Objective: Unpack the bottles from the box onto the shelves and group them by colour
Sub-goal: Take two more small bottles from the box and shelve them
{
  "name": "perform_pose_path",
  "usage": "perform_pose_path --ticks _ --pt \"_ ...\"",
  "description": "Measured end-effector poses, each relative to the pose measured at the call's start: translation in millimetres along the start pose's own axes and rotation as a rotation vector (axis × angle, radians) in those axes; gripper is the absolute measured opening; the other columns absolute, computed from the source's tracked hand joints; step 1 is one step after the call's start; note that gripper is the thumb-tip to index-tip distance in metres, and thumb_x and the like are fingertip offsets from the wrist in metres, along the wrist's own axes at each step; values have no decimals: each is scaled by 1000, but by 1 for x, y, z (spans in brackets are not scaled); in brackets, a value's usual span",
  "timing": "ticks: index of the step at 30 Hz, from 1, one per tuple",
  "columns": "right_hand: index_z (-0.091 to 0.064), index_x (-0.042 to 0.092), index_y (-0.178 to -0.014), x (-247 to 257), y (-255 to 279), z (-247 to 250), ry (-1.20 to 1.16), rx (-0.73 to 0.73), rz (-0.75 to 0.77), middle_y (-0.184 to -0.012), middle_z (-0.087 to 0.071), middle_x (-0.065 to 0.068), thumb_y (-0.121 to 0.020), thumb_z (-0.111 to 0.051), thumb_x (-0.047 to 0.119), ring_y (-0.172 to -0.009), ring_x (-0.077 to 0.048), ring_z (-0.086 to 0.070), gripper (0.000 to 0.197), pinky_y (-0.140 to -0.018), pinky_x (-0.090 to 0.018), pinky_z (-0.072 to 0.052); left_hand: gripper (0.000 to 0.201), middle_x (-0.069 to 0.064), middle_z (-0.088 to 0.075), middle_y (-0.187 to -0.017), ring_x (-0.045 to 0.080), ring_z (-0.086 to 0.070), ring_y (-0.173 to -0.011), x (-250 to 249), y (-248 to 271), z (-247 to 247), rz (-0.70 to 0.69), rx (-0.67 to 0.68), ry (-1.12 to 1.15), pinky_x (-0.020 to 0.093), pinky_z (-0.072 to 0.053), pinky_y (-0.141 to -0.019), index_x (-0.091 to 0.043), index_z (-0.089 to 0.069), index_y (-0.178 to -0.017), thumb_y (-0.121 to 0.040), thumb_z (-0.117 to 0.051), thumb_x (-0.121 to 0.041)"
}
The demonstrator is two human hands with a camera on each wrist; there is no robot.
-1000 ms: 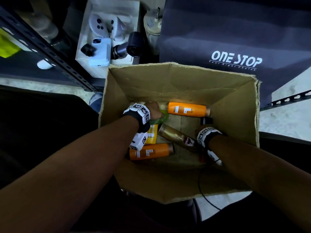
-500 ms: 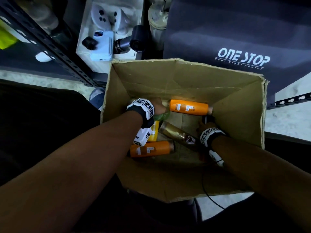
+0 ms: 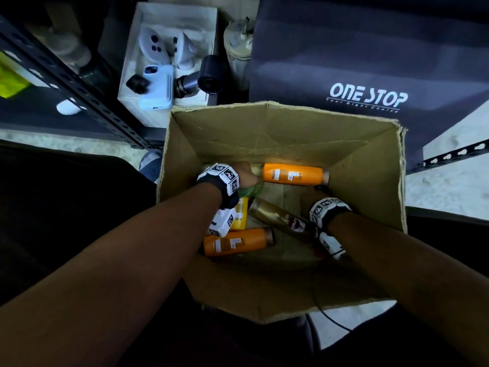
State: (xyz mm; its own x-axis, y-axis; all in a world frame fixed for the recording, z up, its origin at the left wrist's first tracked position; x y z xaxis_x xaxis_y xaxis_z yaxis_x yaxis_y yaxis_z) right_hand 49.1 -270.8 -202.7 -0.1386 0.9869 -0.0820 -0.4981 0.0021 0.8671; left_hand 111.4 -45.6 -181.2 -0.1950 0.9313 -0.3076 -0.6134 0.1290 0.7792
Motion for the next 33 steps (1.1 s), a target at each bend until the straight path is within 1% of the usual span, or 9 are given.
perform_pose_path --ticks 3,9,16,19,21,25,29,31,33 --pt "-37 -3 -150 -2 -7 18 -171 -148 -32 -157 -34 -25 -101 -58 18 -145 -39 -36 58 -119 -44 -30 50 19 -65 -120 30 -55 -88 -2 -1 -2 -17 -1 -19 32 -39 -74 -9 -61 -106 -94 -56 -57" --pt "-15 11 -160 -34 -9 6 -482 -176 -258 -158 -33 -18 -102 -54 31 -139 -37 -44 73 -112 -49 -41 66 19 -59 -135 33 -59 -112 1 -2 -6 -14 -4 -35 33 -42 -82 -6 -59 -128 -91 -58 -60" --pt "37 20 -152 -29 -8 -33 -381 -30 -159 -169 15 -12 -86 -79 34 -152 -40 -22 134 -117 -57 -34 58 19 -65 -122 29 -53 -88 1 -6 -3 -22 14 13 32 -39 -75 -7 -64 -111 -91 -58 -61" --pt "3 5 -161 -24 -13 -42 -386 4 -184 -168 6 -23 -98 -64 30 -153 -42 -15 95 -120 -52 -30 51 20 -67 -115 26 -53 -75 -4 -10 0 -20 7 19 31 -37 -69 -9 -57 -80 -92 -56 -59" --pt "-15 1 -160 -27 -19 -44 -432 -85 -235 -166 -11 -26 -106 -48 26 -151 -44 -19 68 -121 -53 -27 52 20 -67 -117 24 -52 -73 -8 -12 2 -32 1 28 31 -35 -70 -9 -58 -84 -94 -54 -60" --pt "-4 7 -161 -30 -21 -53 -589 -121 -361 -165 -14 -20 -106 -46 37 -149 -41 -24 76 -120 -51 -27 54 18 -63 -132 33 -61 -104 -17 -13 2 -76 -16 62 30 -34 -79 -10 -67 -116 -97 -53 -58" --pt "17 6 -158 -20 -30 -66 -516 -25 -356 -167 11 -21 -103 -51 41 -155 -39 -2 94 -124 -54 -16 44 13 -64 -119 21 -49 -74 -21 -12 4 -91 -17 63 29 -32 -67 -16 -56 -82 -97 -54 -57" --pt "9 7 -161 -20 -32 -67 -477 0 -349 -168 6 -21 -103 -50 42 -155 -40 -7 90 -123 -55 -20 43 10 -61 -110 18 -47 -72 -21 -9 5 -96 -11 96 29 -31 -64 -16 -60 -84 -97 -54 -57" --pt "-22 8 -159 -21 -31 -68 -461 38 -315 -161 -26 -21 -99 -55 44 -144 -40 -36 77 -115 -53 -37 40 7 -57 -101 12 -44 -65 -21 -9 5 -91 -19 125 27 -27 -56 -24 -53 -73 -96 -56 -56"
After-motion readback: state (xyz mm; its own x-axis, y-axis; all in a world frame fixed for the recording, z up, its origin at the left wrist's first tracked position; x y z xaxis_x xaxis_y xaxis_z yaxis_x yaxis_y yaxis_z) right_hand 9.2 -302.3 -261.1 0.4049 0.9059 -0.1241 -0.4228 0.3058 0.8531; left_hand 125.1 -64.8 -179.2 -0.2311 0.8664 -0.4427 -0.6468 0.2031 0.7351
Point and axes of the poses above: each hand's wrist, its own y-axis away from the middle knuckle, its own z-axis out of the back of the hand, x = y × z, the point moved 8 cm from there along -y, towards the middle knuckle
